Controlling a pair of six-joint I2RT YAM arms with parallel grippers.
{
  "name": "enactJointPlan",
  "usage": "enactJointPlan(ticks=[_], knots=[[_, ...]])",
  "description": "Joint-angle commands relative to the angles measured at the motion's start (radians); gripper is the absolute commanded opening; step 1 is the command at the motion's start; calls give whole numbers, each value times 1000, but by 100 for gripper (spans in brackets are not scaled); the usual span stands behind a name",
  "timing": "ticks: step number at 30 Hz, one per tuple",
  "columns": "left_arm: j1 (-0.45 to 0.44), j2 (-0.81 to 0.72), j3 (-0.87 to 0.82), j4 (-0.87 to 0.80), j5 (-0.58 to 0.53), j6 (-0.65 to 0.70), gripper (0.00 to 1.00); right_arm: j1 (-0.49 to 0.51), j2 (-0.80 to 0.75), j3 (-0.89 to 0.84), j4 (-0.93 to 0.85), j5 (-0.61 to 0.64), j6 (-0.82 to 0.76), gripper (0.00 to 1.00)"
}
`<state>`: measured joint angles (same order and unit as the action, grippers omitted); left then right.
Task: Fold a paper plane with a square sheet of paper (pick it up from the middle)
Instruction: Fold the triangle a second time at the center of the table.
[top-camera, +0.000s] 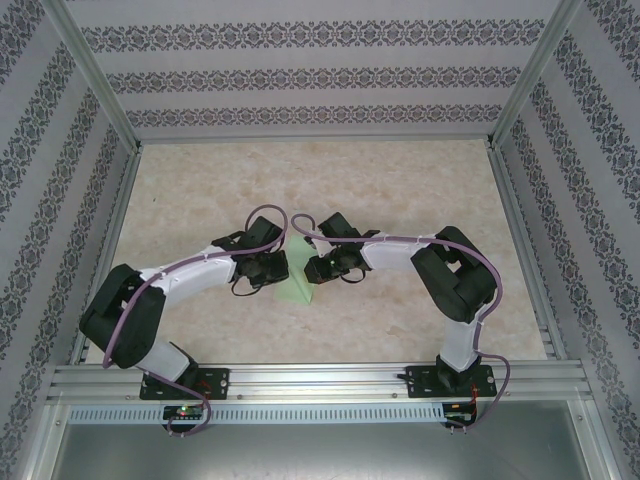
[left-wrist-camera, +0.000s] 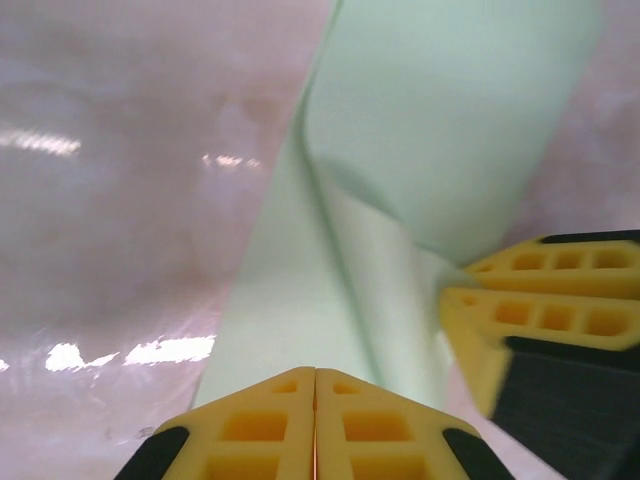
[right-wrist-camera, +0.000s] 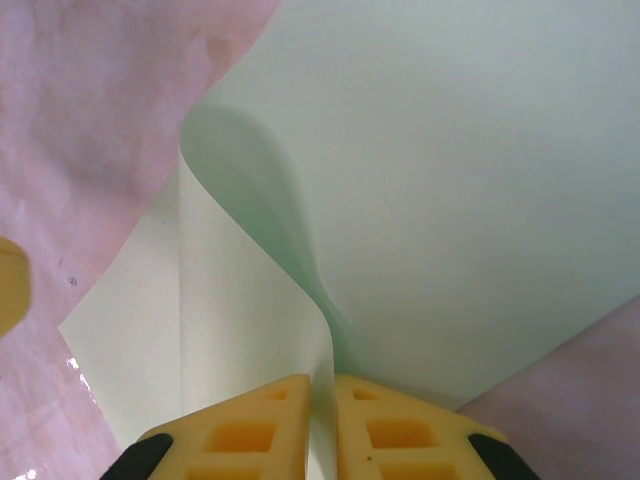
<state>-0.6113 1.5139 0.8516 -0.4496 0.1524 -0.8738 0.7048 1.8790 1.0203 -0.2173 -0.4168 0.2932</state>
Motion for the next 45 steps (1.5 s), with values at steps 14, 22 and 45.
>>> enactJointPlan(ticks=[14, 22, 45], knots=[[-7, 118, 50, 218, 79, -83, 9, -1, 38, 3, -3, 27, -2, 14], [-7, 182, 45, 204, 53, -71, 8, 0, 44, 5, -2, 26, 0, 14], [-8, 239, 3, 186, 15, -56, 5, -20, -232, -73, 79, 13, 192, 33]])
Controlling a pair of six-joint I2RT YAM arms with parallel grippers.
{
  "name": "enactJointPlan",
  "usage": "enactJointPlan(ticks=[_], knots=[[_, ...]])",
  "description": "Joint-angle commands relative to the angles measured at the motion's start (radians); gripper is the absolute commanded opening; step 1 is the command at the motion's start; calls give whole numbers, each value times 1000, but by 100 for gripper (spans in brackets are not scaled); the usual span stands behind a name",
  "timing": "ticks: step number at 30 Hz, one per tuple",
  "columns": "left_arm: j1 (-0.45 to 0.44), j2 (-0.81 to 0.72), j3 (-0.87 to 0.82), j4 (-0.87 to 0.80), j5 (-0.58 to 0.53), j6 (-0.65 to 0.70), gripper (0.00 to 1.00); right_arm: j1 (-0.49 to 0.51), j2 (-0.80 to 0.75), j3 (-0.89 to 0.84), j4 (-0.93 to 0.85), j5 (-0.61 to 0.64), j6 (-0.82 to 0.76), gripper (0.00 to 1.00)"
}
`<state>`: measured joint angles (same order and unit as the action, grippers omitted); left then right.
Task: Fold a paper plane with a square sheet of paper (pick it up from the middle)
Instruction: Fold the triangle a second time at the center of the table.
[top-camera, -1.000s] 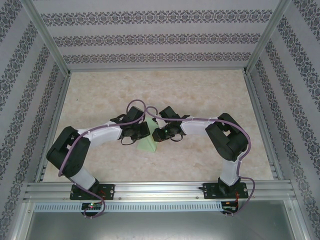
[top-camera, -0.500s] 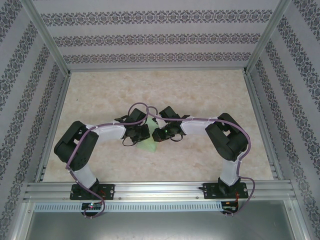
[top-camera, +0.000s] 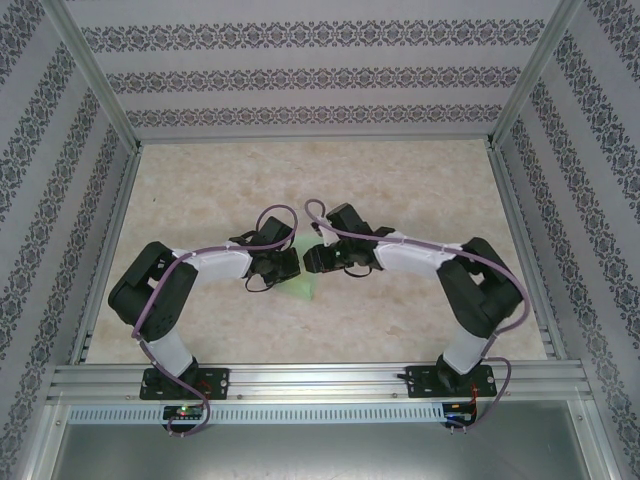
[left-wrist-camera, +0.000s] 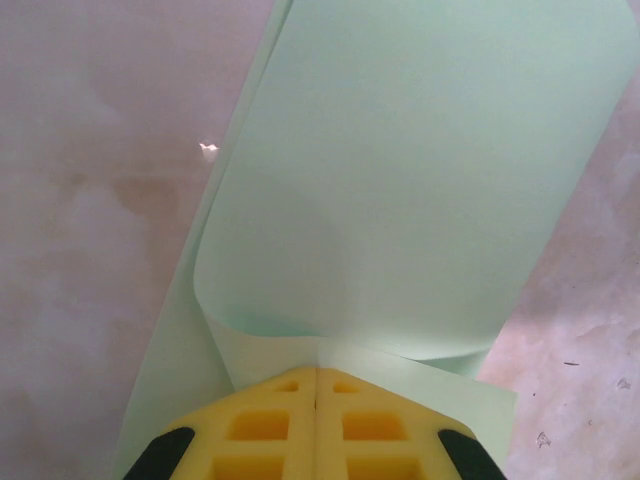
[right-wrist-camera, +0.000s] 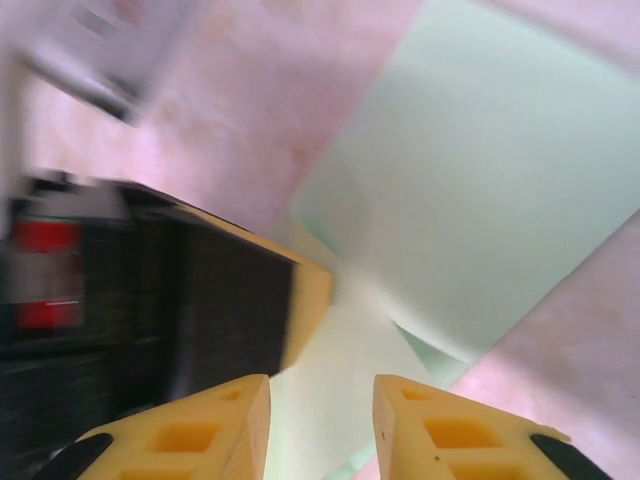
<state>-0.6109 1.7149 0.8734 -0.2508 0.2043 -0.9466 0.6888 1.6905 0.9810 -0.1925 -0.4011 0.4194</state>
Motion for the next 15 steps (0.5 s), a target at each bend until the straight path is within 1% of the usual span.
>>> enactJointPlan(ticks=[1, 3, 7, 9, 11, 15], knots=[[-7, 36, -18, -14, -36, 17, 5, 1, -49, -46, 81, -34, 89, 32], [-8, 33, -19, -13, -35, 17, 5, 17, -43, -62, 121, -85, 124, 28], [-7, 26, -14, -14, -31, 17, 5, 61, -1, -59, 145, -119, 172, 20], [-8, 23, -11, -23, -37, 20, 5, 71, 18, -64, 160, -107, 194, 18], [-7, 22, -10, -25, -38, 20, 5, 73, 32, -79, 197, -117, 221, 16], [-8, 25, -9, -21, -35, 22, 5, 74, 60, -86, 206, -134, 239, 13]])
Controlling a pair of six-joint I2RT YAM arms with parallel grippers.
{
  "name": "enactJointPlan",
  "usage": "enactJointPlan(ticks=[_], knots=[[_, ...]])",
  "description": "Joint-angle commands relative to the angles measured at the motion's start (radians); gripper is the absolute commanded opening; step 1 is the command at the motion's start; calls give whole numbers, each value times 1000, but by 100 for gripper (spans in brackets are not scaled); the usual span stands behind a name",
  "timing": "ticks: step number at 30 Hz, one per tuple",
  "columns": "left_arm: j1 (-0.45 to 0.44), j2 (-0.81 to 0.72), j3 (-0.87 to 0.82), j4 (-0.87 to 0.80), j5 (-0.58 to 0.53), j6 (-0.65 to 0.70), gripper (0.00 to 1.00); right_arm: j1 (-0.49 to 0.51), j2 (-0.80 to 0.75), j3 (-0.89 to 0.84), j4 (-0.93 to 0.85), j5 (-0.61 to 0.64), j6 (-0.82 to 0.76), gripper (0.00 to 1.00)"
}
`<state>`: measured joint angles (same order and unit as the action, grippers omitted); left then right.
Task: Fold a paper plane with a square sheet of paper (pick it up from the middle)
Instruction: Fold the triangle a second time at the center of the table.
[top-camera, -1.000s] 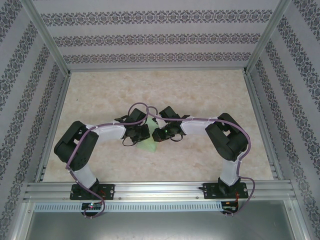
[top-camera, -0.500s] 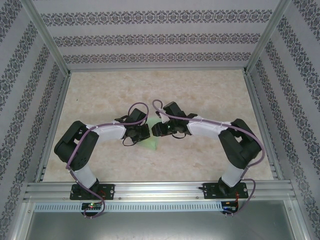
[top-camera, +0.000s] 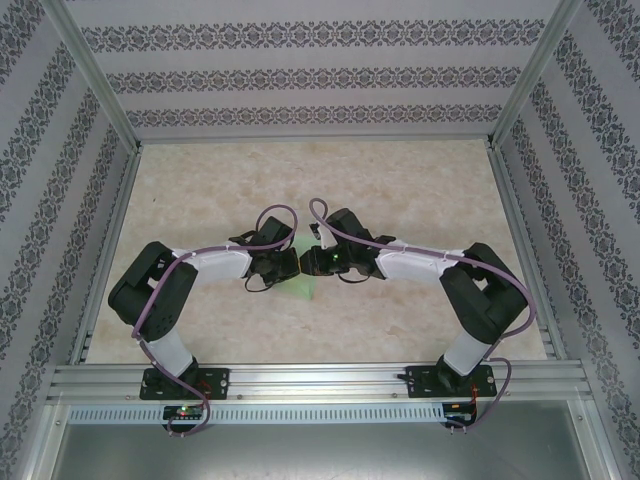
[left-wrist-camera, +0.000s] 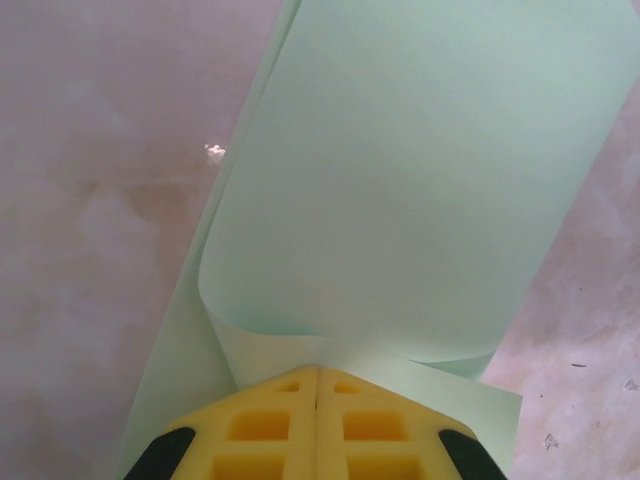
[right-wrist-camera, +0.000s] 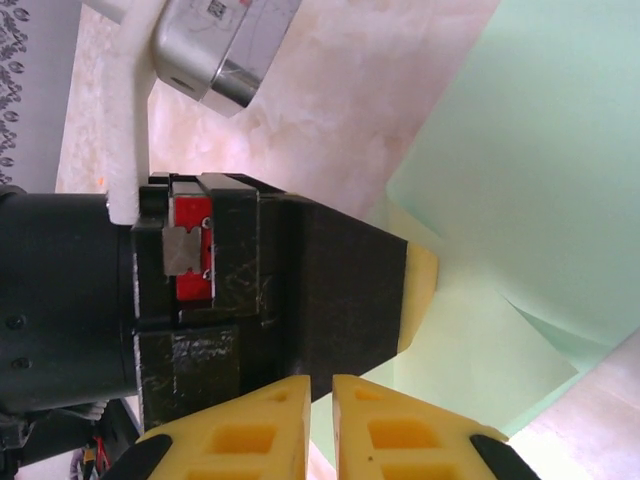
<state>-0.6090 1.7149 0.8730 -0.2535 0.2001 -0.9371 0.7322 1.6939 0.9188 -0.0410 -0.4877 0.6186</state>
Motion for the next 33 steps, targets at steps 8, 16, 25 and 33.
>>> enactJointPlan(ticks=[8, 16, 25, 33], knots=[[-9, 27, -12, -18, -29, 12, 5, 28, 14, -104, 116, -28, 85, 10], [-10, 23, -12, -22, -28, 13, 5, 35, 33, -81, 120, -48, 91, 10], [-11, 15, -16, -24, -31, 15, 5, 35, 104, -81, 119, -82, 94, 11], [-10, 17, -17, -26, -31, 15, 5, 35, 127, -103, 101, -76, 82, 12]])
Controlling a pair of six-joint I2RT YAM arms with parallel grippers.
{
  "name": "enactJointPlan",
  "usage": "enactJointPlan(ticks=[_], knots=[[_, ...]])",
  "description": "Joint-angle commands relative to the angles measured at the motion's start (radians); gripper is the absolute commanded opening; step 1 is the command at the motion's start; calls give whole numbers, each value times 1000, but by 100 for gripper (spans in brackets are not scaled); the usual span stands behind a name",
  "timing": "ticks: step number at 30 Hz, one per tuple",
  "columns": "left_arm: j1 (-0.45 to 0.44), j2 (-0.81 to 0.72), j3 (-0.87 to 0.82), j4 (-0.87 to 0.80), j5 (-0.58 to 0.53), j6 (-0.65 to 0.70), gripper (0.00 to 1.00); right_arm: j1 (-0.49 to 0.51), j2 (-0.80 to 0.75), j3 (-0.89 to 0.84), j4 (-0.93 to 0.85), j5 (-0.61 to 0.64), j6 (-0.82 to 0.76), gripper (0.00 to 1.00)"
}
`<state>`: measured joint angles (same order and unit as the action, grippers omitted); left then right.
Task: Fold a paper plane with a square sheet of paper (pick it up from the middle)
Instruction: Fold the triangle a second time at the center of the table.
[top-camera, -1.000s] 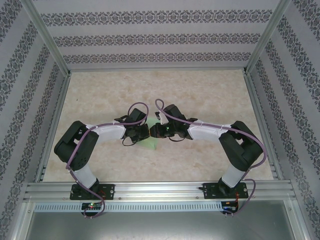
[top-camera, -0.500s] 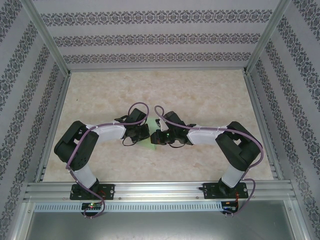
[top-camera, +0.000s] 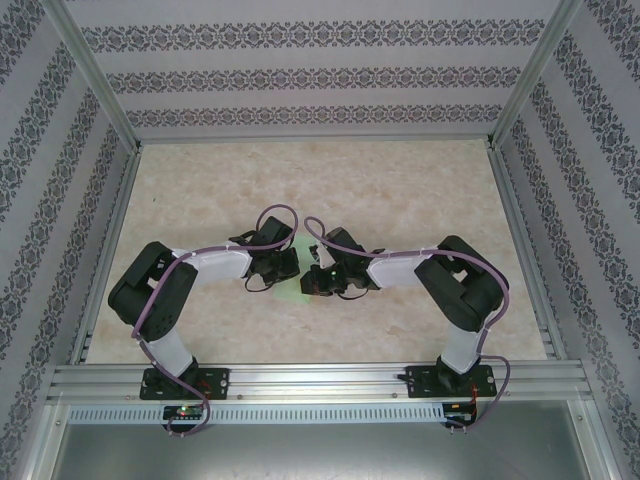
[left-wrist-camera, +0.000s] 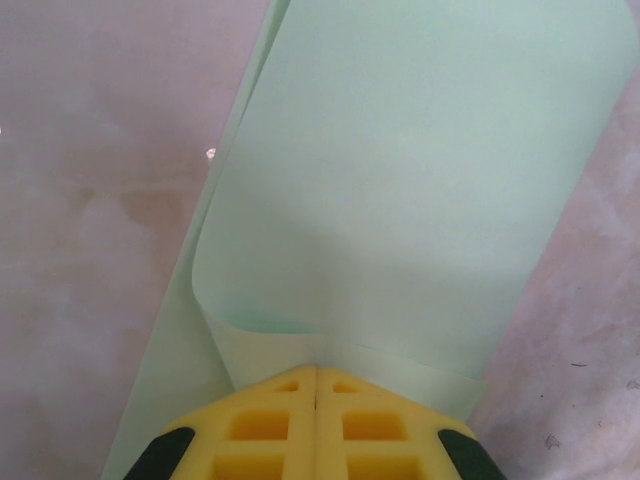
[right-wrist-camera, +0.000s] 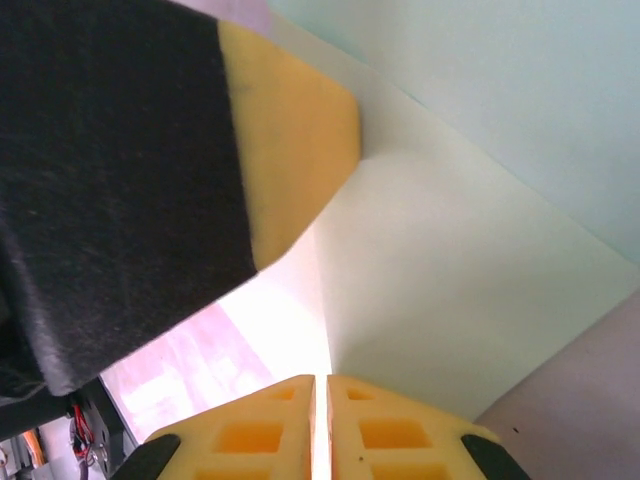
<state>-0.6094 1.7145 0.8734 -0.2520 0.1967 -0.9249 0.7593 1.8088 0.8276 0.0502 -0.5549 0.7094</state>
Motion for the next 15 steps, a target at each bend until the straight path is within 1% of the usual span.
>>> enactJointPlan(ticks=[1, 4, 10, 13, 15], knots=[[-9, 17, -17, -29, -30, 3, 5, 7, 12, -8, -3, -3, -17, 12], [-10, 19, -16, -33, -31, 6, 5, 6, 7, 7, -31, 0, -37, 13], [-9, 21, -17, -36, -32, 4, 5, 15, -68, 37, -82, -10, -57, 14], [-10, 23, -15, -32, -31, 3, 5, 32, -74, 53, -98, -16, -61, 14], [-10, 23, -13, -31, -29, 3, 5, 42, -65, 64, -125, 2, -70, 14]])
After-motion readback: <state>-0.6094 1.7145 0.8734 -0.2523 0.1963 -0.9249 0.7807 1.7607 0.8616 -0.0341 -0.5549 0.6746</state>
